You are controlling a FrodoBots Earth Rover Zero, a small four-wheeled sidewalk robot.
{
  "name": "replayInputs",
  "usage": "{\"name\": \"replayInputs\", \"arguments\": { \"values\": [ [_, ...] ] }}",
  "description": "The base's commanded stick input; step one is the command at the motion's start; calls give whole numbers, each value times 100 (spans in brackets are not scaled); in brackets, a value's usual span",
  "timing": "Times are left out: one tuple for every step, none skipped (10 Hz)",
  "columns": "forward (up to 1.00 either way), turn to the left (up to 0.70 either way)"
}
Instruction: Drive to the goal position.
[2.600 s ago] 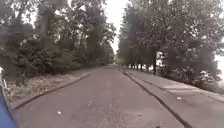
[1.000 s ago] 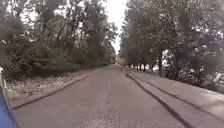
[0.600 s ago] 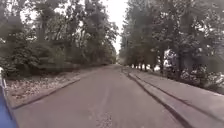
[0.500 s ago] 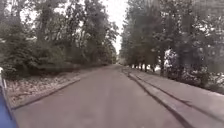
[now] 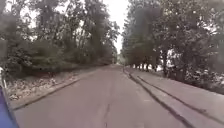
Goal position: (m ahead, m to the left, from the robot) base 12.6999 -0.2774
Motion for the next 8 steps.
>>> {"name": "replayInputs", "arguments": {
  "values": [
    [70,-1],
    [70,-1],
    [70,-1],
    [70,-1],
    [70,-1],
    [70,-1],
    [70,-1],
    [70,-1]
  ]
}}
